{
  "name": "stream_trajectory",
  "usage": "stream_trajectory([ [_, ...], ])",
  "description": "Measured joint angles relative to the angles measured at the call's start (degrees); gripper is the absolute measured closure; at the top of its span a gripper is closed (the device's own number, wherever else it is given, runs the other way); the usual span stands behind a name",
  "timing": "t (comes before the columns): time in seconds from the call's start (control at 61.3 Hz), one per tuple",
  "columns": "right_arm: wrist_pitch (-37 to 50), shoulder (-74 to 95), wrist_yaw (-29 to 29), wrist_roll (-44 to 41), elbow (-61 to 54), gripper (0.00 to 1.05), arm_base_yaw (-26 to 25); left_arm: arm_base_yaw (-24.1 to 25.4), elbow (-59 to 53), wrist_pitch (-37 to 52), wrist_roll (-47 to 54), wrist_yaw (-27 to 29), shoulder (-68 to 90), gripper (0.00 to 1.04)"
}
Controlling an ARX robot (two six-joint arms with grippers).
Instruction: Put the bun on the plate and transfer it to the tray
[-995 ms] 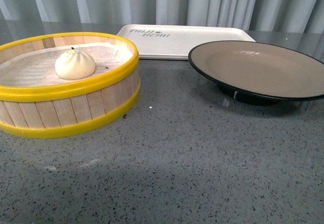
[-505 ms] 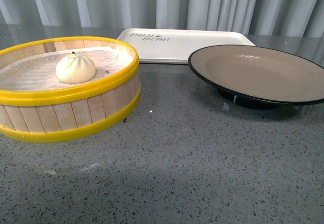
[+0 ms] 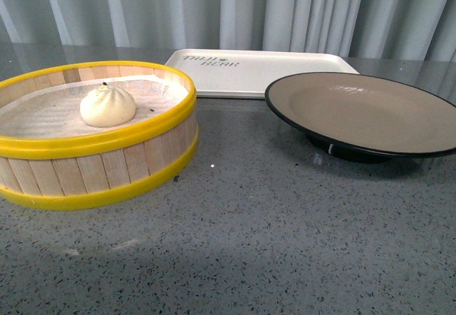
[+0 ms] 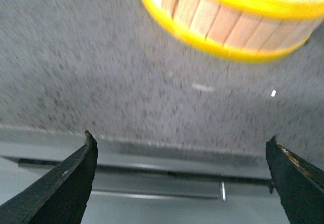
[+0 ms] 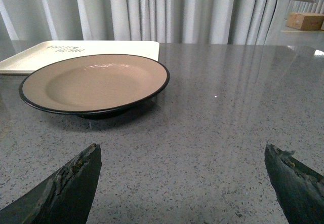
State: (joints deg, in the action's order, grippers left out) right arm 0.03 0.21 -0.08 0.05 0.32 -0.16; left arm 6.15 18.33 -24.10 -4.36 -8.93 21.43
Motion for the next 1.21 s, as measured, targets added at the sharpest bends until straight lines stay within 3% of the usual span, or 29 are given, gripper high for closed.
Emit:
stream_trajectory([
  [0.098, 0.00, 0.00, 0.00, 0.00, 0.00, 0.08, 0.00, 1.05, 3.98, 4.15, -0.11, -0.15, 3.48, 0.07],
  [0.196, 0.00, 0.00, 0.02, 0.00, 0.00, 0.08, 0.00, -1.81, 6.75, 9.16, -0.61, 2.84, 9.14, 0.07],
  [0.375, 0.00, 0.00, 0.00, 0.00, 0.00, 0.08, 0.00, -11.32, 14.08, 17.35, -1.42, 9.20, 20.52, 0.07],
  [0.489, 0.00, 0.00, 0.02, 0.00, 0.00, 0.08, 0.00, -20.09, 22.12, 22.08, -0.87, 13.14, 32.09, 0.07],
  [0.603, 0.00, 0.00, 0.00, 0.00, 0.00, 0.08, 0.00, -24.30, 28.81, 23.15, 0.44, 14.78, 40.79, 0.07],
  [0.832, 0.00, 0.00, 0.00, 0.00, 0.00, 0.08, 0.00, -28.06, 39.56, 22.10, 4.55, 17.62, 56.02, 0.07],
  [1.207, 0.00, 0.00, 0.00, 0.00, 0.00, 0.08, 0.00, -27.04, 46.14, 19.67, 7.52, 20.55, 67.71, 0.07],
])
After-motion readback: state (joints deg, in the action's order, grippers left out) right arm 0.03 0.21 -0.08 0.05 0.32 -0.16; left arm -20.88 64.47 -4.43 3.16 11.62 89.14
